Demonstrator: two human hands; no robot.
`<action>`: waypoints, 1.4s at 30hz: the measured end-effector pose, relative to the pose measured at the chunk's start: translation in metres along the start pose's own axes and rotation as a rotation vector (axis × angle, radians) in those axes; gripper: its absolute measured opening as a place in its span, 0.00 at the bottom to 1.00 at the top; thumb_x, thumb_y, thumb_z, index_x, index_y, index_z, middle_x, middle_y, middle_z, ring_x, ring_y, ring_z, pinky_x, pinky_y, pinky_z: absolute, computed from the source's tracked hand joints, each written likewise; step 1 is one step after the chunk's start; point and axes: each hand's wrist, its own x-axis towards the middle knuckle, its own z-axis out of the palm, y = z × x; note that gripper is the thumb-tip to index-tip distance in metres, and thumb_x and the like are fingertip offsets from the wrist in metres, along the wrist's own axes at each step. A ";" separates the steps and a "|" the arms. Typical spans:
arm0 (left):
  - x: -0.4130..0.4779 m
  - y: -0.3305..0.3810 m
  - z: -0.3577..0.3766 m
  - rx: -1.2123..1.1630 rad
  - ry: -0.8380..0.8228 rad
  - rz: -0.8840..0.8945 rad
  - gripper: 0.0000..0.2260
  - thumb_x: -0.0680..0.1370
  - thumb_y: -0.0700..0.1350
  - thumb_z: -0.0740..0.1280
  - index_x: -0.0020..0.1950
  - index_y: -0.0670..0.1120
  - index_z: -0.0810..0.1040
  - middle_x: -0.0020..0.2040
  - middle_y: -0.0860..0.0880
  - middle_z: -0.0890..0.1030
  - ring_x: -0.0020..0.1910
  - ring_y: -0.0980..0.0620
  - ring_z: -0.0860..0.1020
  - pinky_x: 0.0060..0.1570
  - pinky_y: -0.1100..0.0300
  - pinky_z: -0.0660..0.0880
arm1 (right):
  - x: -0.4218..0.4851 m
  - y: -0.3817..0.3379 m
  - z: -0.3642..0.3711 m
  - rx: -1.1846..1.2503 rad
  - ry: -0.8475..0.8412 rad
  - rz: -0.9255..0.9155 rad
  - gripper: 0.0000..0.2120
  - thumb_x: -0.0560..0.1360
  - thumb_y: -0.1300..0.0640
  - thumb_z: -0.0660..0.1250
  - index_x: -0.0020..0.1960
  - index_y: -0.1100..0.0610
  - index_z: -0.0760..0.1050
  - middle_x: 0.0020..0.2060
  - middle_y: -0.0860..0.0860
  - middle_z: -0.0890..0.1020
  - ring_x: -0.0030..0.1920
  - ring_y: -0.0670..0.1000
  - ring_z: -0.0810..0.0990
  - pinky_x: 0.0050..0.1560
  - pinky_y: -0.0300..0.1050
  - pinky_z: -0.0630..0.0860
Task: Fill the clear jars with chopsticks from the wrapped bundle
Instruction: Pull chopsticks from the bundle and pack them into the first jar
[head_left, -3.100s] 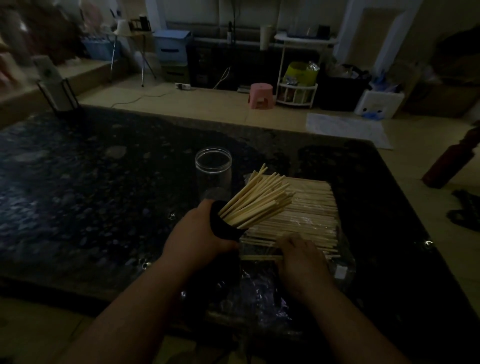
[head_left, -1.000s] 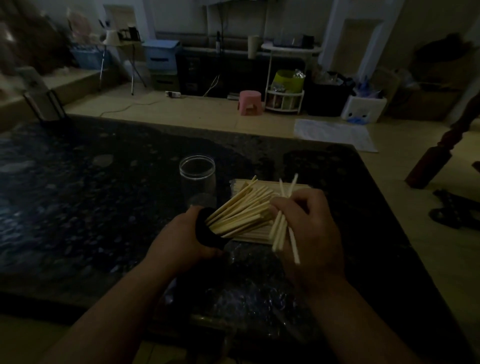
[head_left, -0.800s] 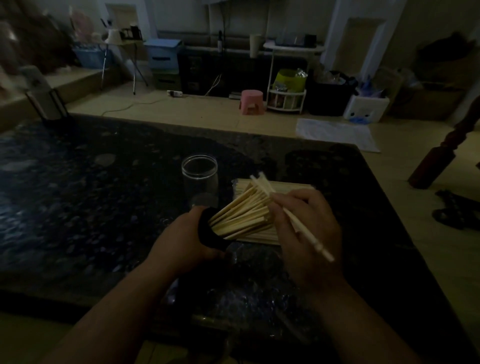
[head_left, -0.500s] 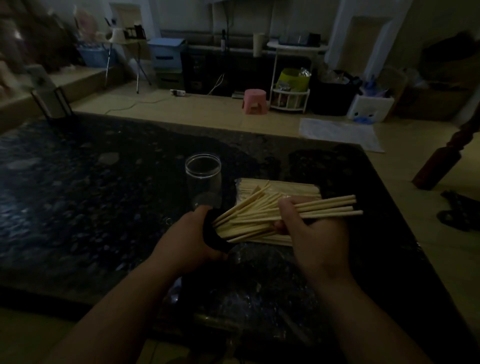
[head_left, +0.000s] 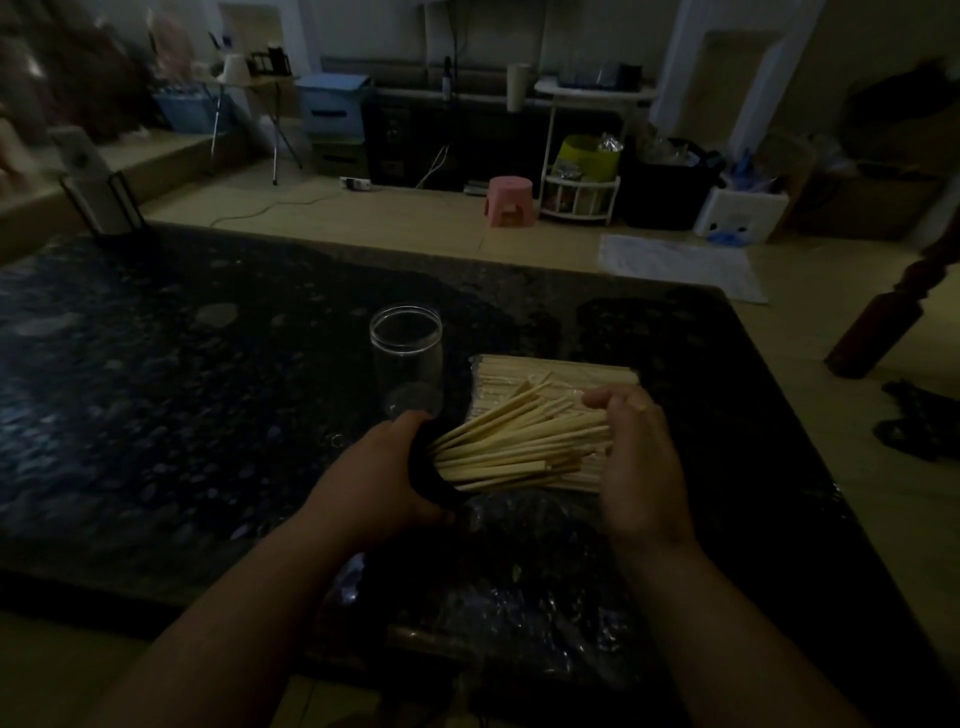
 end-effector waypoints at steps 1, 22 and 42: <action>0.000 -0.001 0.000 0.001 -0.004 0.000 0.45 0.56 0.58 0.80 0.71 0.57 0.65 0.63 0.54 0.75 0.58 0.54 0.76 0.57 0.54 0.75 | 0.001 0.001 -0.001 -0.033 -0.019 -0.001 0.10 0.81 0.56 0.58 0.44 0.50 0.77 0.54 0.51 0.74 0.47 0.34 0.73 0.45 0.25 0.67; -0.002 0.002 -0.002 -0.047 0.042 -0.035 0.42 0.58 0.54 0.81 0.70 0.56 0.67 0.62 0.54 0.77 0.57 0.55 0.77 0.54 0.59 0.74 | -0.002 0.005 0.001 -0.097 -0.116 0.016 0.10 0.82 0.53 0.57 0.59 0.48 0.73 0.56 0.42 0.78 0.57 0.43 0.75 0.52 0.28 0.67; -0.004 0.005 -0.001 -0.113 0.076 -0.085 0.42 0.62 0.53 0.80 0.72 0.53 0.66 0.64 0.50 0.76 0.60 0.51 0.76 0.56 0.59 0.73 | -0.008 0.056 0.002 -0.860 -0.689 -0.003 0.13 0.75 0.60 0.60 0.57 0.57 0.77 0.56 0.54 0.79 0.55 0.54 0.77 0.51 0.41 0.72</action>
